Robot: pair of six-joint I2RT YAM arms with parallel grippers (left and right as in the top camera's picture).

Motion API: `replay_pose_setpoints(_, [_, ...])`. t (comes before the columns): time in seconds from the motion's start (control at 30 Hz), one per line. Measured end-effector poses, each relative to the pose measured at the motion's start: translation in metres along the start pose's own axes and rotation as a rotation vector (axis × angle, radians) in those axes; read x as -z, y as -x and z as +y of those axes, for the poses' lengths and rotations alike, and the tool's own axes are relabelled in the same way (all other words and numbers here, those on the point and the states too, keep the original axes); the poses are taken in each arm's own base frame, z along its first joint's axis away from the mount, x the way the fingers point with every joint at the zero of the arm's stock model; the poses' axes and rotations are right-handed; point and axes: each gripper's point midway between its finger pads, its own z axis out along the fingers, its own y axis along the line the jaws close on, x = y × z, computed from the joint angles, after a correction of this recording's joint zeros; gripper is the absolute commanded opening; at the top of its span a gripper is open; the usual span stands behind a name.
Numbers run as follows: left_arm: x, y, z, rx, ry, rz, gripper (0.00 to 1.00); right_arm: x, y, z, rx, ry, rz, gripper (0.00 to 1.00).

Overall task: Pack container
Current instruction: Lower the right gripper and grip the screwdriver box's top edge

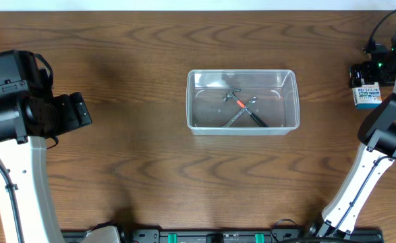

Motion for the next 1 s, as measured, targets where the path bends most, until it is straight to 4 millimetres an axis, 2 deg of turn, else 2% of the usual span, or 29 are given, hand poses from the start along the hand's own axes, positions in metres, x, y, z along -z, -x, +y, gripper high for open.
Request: replay_pose_setpoints(1.0, [0.0,0.0,0.0,0.0,0.0,0.0,0.98,0.0,-0.001,-0.012,-0.017,-0.012,-0.015,0.99])
